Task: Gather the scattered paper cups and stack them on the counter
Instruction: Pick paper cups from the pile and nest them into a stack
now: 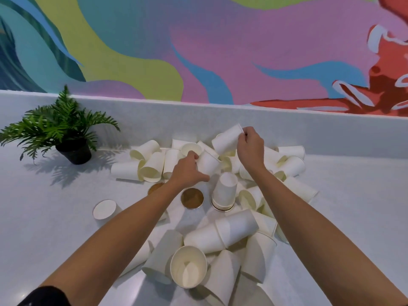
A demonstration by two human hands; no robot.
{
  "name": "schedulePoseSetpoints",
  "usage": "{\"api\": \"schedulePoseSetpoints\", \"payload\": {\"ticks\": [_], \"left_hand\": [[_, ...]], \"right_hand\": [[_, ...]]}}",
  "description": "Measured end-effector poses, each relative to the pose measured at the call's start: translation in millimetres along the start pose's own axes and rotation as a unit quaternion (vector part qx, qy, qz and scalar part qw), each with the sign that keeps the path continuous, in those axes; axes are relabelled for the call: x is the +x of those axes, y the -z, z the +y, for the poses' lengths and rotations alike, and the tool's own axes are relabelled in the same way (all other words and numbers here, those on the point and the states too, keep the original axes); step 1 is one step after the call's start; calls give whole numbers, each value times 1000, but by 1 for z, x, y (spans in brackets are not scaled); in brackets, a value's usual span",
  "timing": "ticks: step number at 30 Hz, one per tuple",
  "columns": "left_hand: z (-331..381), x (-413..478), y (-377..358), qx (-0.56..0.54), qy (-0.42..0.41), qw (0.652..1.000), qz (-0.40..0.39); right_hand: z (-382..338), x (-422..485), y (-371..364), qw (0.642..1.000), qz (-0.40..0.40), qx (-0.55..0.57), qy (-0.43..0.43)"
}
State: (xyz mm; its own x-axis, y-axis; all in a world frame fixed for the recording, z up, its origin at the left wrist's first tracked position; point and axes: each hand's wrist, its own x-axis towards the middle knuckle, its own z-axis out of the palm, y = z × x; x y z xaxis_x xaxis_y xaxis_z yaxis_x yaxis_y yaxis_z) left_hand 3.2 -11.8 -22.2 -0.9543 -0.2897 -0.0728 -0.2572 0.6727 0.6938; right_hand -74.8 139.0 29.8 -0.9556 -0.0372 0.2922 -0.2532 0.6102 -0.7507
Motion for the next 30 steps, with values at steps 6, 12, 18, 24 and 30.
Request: {"api": "schedulePoseSetpoints", "payload": {"ticks": [6,12,18,24,30], "left_hand": [[24,-2,-1,-80,-17,995,49],[30,-4,-6,-100,-14,994,49],[15,0,-4,-78,3,996,46],[13,5,-5,-46,-15,998,33],[11,6,-7,-32,-20,999,22]], "right_hand": [[-1,-17,-3,989,-122,2,86],[10,-13,14,966,-232,38,111],[73,13,29,948,-148,-281,21],[109,2,9,873,-215,-438,-2],[110,5,-9,855,-188,-482,32]]}}
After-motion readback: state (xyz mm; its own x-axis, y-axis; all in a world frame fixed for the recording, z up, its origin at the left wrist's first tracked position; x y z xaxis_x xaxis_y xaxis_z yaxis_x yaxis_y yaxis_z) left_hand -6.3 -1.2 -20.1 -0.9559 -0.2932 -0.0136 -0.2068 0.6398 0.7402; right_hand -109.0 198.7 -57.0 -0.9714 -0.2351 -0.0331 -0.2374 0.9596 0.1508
